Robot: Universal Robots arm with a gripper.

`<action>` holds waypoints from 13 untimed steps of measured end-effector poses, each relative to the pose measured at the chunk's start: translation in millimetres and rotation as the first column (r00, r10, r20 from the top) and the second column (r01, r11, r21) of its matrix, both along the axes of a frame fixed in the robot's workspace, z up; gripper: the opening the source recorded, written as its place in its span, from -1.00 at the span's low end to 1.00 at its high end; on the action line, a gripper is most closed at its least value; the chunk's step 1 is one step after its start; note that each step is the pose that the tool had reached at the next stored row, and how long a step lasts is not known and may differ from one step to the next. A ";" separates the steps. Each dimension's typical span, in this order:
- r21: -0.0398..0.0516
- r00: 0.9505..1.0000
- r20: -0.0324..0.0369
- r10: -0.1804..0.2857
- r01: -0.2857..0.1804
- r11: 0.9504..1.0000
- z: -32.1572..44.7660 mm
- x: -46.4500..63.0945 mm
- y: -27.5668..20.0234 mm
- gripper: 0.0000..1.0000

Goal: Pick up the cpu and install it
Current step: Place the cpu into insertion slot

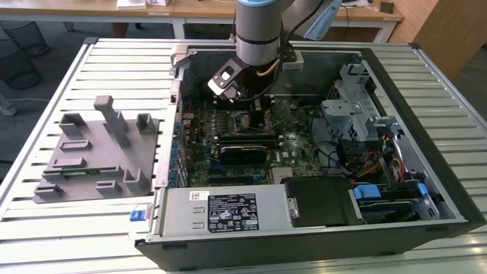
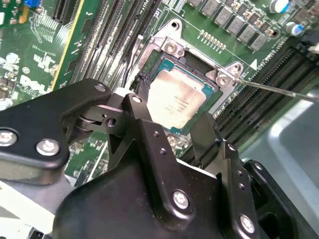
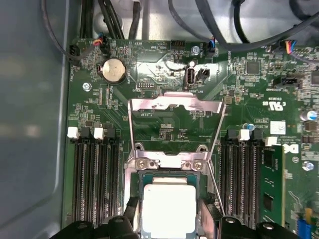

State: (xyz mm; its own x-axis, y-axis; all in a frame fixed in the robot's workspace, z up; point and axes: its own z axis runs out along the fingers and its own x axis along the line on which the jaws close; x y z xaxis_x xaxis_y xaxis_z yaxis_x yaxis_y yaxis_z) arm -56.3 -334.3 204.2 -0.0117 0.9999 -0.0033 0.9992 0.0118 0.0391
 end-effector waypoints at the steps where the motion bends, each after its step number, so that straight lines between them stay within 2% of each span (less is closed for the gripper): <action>1: 0.000 1.000 0.000 0.000 0.000 1.000 2.3 0.0 0.0 0.18; 2: 0.000 1.000 0.000 0.000 0.000 1.000 4.1 0.0 0.0 0.18; 5: 0.000 1.000 0.000 0.000 0.000 1.000 7.4 0.0 0.0 -0.18; 8: 0.000 1.000 0.000 0.000 0.000 1.000 9.7 0.0 0.0 -0.30; 11: 0.000 1.000 0.000 0.000 0.000 1.000 12.3 0.0 0.0 -0.65; 12: 0.000 1.000 0.000 0.000 0.000 1.000 13.2 0.0 0.0 -0.65; 13: 0.000 1.000 0.000 0.000 0.000 1.000 14.0 0.0 0.0 -0.77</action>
